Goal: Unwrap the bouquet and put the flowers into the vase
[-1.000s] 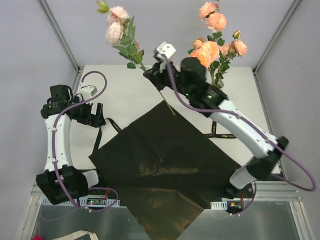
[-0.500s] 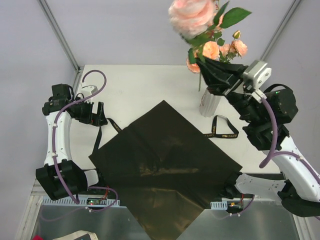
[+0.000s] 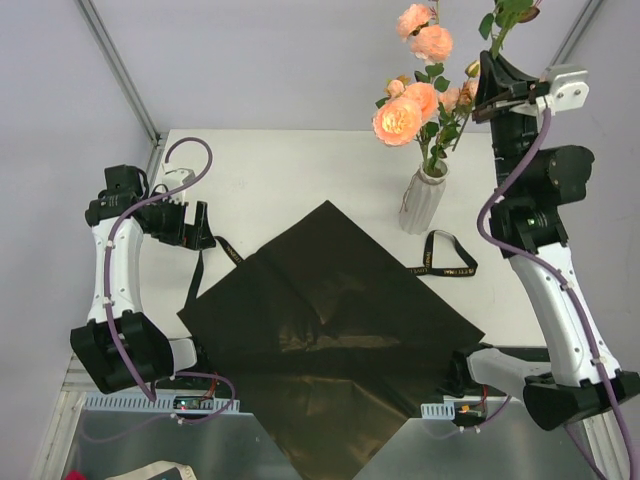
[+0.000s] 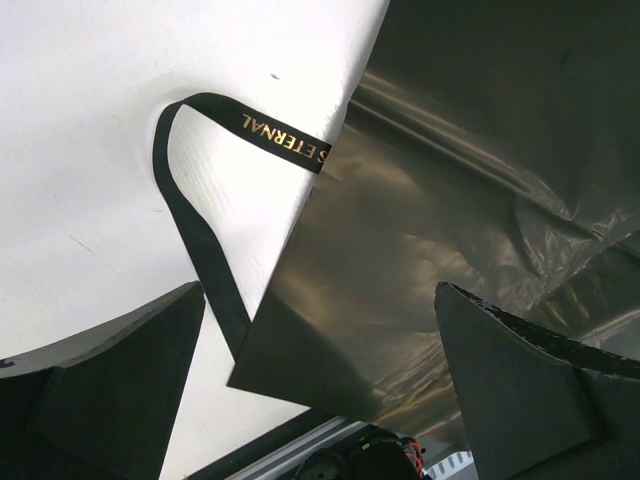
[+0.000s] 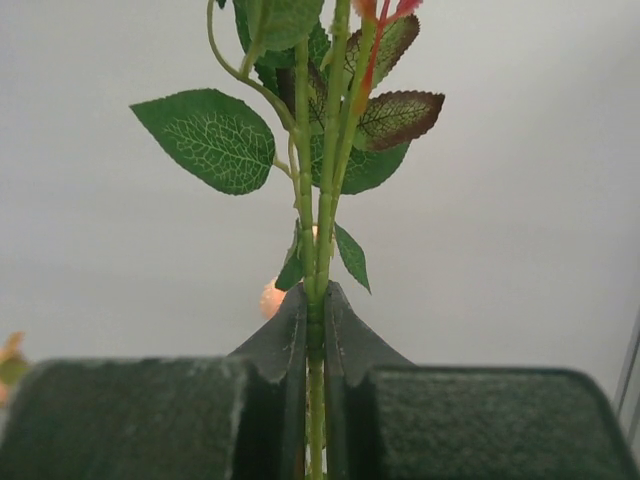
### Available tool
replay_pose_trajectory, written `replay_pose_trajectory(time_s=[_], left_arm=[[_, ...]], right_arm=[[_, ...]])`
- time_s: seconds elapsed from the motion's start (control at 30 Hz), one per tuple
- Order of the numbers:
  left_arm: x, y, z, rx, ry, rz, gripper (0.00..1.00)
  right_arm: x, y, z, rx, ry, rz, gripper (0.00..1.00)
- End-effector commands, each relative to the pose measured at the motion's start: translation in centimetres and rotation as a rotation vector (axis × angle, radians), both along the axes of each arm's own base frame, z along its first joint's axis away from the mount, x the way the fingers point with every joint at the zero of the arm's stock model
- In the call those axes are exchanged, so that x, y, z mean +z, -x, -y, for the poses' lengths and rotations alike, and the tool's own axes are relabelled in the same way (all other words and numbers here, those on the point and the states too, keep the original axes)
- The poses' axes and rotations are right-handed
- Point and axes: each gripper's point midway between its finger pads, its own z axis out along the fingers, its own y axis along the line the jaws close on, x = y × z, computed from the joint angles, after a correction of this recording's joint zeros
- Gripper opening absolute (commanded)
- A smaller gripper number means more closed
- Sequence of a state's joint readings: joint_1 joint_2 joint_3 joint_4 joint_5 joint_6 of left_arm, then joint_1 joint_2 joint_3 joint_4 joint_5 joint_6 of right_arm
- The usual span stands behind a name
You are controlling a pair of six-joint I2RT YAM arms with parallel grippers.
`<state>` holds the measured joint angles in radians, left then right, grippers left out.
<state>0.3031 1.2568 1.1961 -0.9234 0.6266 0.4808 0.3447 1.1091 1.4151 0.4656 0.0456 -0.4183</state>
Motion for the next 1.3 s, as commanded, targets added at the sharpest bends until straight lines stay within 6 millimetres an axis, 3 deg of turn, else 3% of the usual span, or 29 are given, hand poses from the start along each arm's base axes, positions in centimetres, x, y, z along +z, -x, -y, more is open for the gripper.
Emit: replay_pose_trajectory(time_s=[0.0, 0.13, 0.43, 0.87, 1.2, 1.27], left_arm=[[1.3, -1.2, 0.0, -0.002, 0.030, 0.038, 0.99], [0.9, -1.5, 0.0, -0.001, 0.039, 0.023, 0.99], [0.5, -1.8, -0.4, -0.005, 0.019, 0.020, 0.99], [0.8, -1.9, -0.3, -0.005, 0.026, 0.024, 0.99], [0.9, -1.7, -0.3, -0.007, 0.022, 0.032, 0.99], [1.0, -1.6, -0.3, -0.004, 0.021, 0.035, 0.99]], right_arm=[[1.9, -1.3, 2.1, 0.033, -0.156, 0.084, 0.01], [-0.5, -5.2, 2.9, 0.035, -0.198, 0.047, 0.00], [-5.4, -9.7, 1.9, 0.040, -0.154, -0.008, 0.01], [-11.2, -10.7, 1.6, 0.016, -0.070, -0.111, 0.01], [-13.9, -9.0, 1.5, 0.026, -0.032, -0.176, 0.01], [-14.3, -8.5, 1.3, 0.033, -0.024, -0.201, 0.21]])
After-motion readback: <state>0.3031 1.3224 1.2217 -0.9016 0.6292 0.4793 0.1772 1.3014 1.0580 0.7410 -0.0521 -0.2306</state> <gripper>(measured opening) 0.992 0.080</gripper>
